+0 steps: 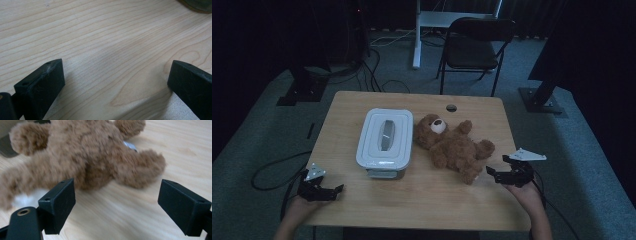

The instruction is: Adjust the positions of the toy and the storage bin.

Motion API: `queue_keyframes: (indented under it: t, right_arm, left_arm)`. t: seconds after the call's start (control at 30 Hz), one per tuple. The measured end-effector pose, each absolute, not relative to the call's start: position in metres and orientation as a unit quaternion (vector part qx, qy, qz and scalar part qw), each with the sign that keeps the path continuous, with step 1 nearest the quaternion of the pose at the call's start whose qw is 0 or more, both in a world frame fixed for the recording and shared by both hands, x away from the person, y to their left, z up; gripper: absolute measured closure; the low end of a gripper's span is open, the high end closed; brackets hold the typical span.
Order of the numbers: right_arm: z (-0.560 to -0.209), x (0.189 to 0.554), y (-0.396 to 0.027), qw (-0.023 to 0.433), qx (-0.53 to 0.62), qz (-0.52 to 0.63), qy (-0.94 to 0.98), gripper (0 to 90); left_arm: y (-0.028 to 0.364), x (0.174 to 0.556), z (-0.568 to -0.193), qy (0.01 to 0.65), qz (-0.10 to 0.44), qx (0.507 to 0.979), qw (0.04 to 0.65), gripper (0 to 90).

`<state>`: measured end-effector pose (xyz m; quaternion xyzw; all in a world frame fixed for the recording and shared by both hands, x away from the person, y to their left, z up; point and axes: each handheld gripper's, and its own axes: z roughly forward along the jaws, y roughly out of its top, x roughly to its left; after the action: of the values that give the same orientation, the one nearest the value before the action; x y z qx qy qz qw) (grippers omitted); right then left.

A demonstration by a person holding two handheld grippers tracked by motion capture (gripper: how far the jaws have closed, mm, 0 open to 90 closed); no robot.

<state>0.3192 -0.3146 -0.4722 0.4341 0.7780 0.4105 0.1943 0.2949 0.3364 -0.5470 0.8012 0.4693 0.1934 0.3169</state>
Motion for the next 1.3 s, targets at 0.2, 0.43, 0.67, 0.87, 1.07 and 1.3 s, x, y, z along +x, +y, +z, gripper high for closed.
queue_keyframes:
  t: [0.2,0.43,0.67,0.87,1.07,1.3]
  right_arm:
    - [-0.464,0.336,-0.297,0.191,0.417,0.415,0.786,13.9]
    - [-0.458,0.352,-0.283,0.183,0.407,0.418,0.791,13.9]
    - [-0.453,0.364,-0.269,0.175,0.397,0.422,0.796,13.9]
    - [-0.452,0.374,-0.255,0.168,0.387,0.421,0.803,13.9]
    - [-0.450,0.384,-0.243,0.160,0.377,0.419,0.810,13.9]
    - [-0.455,0.396,-0.232,0.144,0.372,0.412,0.820,13.9]
  left_arm:
    - [0.336,0.295,-0.547,0.469,0.193,0.801,0.317,1.4]
    - [0.336,0.295,-0.547,0.469,0.193,0.801,0.317,1.4]
    - [0.337,0.295,-0.547,0.469,0.194,0.802,0.316,1.4]
    - [0.337,0.295,-0.547,0.469,0.194,0.802,0.316,1.4]
    - [0.337,0.295,-0.547,0.468,0.194,0.802,0.316,1.4]
    - [0.337,0.295,-0.547,0.469,0.194,0.802,0.316,1.4]
